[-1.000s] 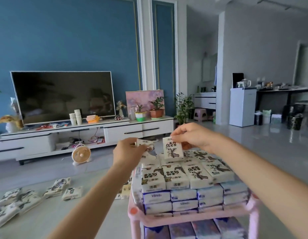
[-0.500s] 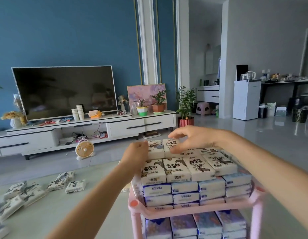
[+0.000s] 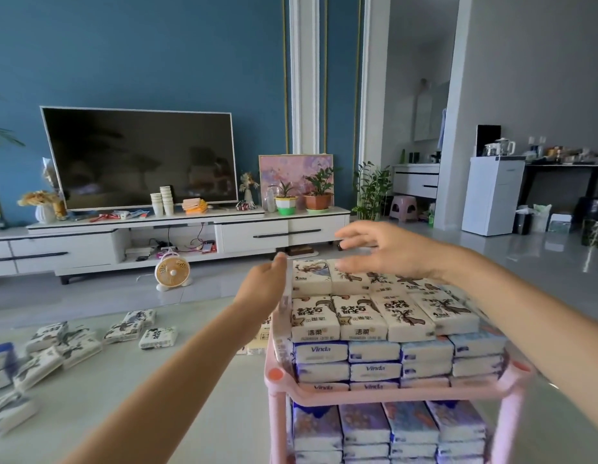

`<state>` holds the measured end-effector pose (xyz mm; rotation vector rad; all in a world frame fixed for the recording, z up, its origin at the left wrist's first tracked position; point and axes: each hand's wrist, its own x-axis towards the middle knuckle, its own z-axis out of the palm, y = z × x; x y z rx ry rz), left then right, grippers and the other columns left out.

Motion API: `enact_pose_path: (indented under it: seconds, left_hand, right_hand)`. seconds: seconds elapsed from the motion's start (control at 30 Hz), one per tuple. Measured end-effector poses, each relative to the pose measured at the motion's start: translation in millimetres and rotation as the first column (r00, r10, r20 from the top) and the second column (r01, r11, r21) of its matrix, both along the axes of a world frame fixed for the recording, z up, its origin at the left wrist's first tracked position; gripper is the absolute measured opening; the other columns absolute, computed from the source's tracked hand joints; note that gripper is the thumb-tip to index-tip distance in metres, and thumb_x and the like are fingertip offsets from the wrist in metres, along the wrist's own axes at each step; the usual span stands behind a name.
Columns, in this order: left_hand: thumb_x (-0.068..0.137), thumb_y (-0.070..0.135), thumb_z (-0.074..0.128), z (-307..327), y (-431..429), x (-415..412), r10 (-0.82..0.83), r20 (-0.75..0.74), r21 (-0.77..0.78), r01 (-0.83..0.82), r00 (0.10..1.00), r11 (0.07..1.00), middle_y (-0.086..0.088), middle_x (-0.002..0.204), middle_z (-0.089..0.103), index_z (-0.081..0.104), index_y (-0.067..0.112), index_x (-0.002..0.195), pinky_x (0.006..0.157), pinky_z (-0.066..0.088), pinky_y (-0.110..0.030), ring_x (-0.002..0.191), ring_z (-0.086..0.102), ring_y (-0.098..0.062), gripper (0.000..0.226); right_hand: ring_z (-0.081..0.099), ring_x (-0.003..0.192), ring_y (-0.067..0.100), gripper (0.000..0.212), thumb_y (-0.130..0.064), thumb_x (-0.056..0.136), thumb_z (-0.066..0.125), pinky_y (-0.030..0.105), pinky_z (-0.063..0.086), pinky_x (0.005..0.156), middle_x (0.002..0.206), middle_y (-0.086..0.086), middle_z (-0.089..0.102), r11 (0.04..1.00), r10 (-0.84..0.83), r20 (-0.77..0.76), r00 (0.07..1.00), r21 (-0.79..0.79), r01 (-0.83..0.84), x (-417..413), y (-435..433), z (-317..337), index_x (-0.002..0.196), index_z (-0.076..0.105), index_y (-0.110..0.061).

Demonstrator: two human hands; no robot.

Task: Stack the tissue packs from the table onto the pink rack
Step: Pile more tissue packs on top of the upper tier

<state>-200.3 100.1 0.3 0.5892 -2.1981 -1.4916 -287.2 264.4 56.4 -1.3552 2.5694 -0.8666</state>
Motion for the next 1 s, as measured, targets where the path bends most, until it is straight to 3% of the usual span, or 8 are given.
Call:
enact_pose_path:
  seconds: [0.1, 0.23, 0.4, 0.47, 0.57, 0.73, 0.87, 1.0]
  left_hand:
    - [0.099, 0.041, 0.031, -11, -23, 29, 0.022, 0.002, 0.001, -0.022, 1.000, 1.000, -0.009, 0.131, 0.052, 0.046, 0.009, 0.133, 0.106, 0.035, -0.045, 0.122, 0.046, -0.025, 0.049]
    - [0.096, 0.035, 0.045, -45, -62, 90, 0.106, 0.037, 0.010, -0.107, 0.994, 0.994, -0.007, 0.096, 0.053, 0.051, 0.021, 0.081, 0.084, 0.043, -0.037, 0.091, 0.051, -0.021, 0.021]
    - [0.068, 0.037, 0.039, -92, -104, 145, 0.333, 0.081, -0.011, -0.334, 0.939, 0.943, -0.007, 0.083, 0.045, 0.042, 0.025, 0.073, 0.073, 0.031, -0.032, 0.079, 0.042, -0.016, 0.013]
    - [0.068, 0.030, 0.040, -109, -116, 156, 0.389, 0.064, 0.052, -0.393, 0.919, 0.918, -0.007, 0.084, 0.047, 0.048, 0.022, 0.078, 0.069, 0.032, -0.028, 0.075, 0.042, -0.016, 0.015]
    - [0.088, 0.012, 0.047, -132, -137, 162, 0.495, 0.031, 0.097, -0.495, 0.868, 0.863, -0.013, 0.104, 0.060, 0.061, 0.012, 0.111, 0.058, 0.041, -0.020, 0.075, 0.054, -0.024, 0.026]
    - [0.089, 0.004, 0.043, -139, -171, 155, 0.596, -0.047, 0.081, -0.591, 0.802, 0.802, -0.007, 0.122, 0.060, 0.058, 0.008, 0.120, 0.083, 0.039, -0.023, 0.108, 0.054, -0.021, 0.035]
    - [0.087, 0.004, 0.044, -160, -216, 155, 0.627, -0.032, -0.117, -0.626, 0.778, 0.771, -0.009, 0.130, 0.052, 0.050, 0.009, 0.127, 0.095, 0.037, -0.030, 0.117, 0.047, -0.023, 0.041]
    - [0.086, 0.015, 0.053, -173, -261, 162, 0.638, -0.044, -0.406, -0.597, 0.769, 0.692, -0.011, 0.141, 0.038, 0.025, 0.011, 0.142, 0.108, 0.029, -0.039, 0.130, 0.032, -0.027, 0.062]
  right_hand:
    - [0.055, 0.104, 0.003, 0.036, -0.032, 0.086, 0.061, 0.028, 0.043, 0.099, 0.113, -0.008, 0.059, 0.980, 0.000, -0.092, 0.996, -0.200, -0.019, 32, -2, 7, 0.120, 0.053, -0.025]
    - [0.057, 0.098, 0.000, 0.027, -0.026, 0.086, 0.061, 0.020, 0.047, 0.090, 0.105, -0.009, 0.063, 0.954, 0.194, -0.089, 0.977, -0.214, -0.209, 92, -21, 1, 0.112, 0.055, -0.025]
    - [0.056, 0.096, 0.000, 0.024, -0.018, 0.089, 0.058, 0.016, 0.046, 0.086, 0.104, -0.008, 0.062, 0.913, 0.381, 0.015, 0.924, -0.165, -0.374, 151, -80, -36, 0.112, 0.056, -0.023]
    - [0.057, 0.095, 0.004, 0.022, -0.014, 0.090, 0.056, 0.019, 0.046, 0.086, 0.101, -0.006, 0.062, 0.915, 0.388, 0.086, 0.918, -0.160, -0.371, 161, -112, -58, 0.111, 0.057, -0.021]
    - [0.057, 0.096, 0.009, 0.022, -0.011, 0.090, 0.053, 0.027, 0.047, 0.089, 0.095, -0.009, 0.058, 0.945, 0.323, 0.193, 0.926, -0.119, -0.305, 161, -161, -97, 0.109, 0.057, -0.022]
    - [0.057, 0.094, 0.015, 0.024, -0.017, 0.088, 0.054, 0.031, 0.048, 0.086, 0.103, -0.001, 0.058, 0.988, 0.136, 0.299, 0.945, 0.028, -0.151, 139, -223, -147, 0.111, 0.055, -0.022]
    - [0.055, 0.093, 0.017, 0.038, -0.013, 0.086, 0.056, 0.027, 0.044, 0.079, 0.097, -0.002, 0.055, 0.986, 0.058, 0.261, 0.963, 0.137, -0.097, 128, -276, -177, 0.123, 0.050, -0.015]
    - [0.046, 0.114, 0.022, 0.058, -0.016, 0.085, 0.054, 0.025, 0.039, 0.085, 0.133, 0.010, 0.041, 0.980, 0.023, 0.112, 0.993, 0.192, -0.044, 116, -329, -201, 0.139, 0.031, -0.013]
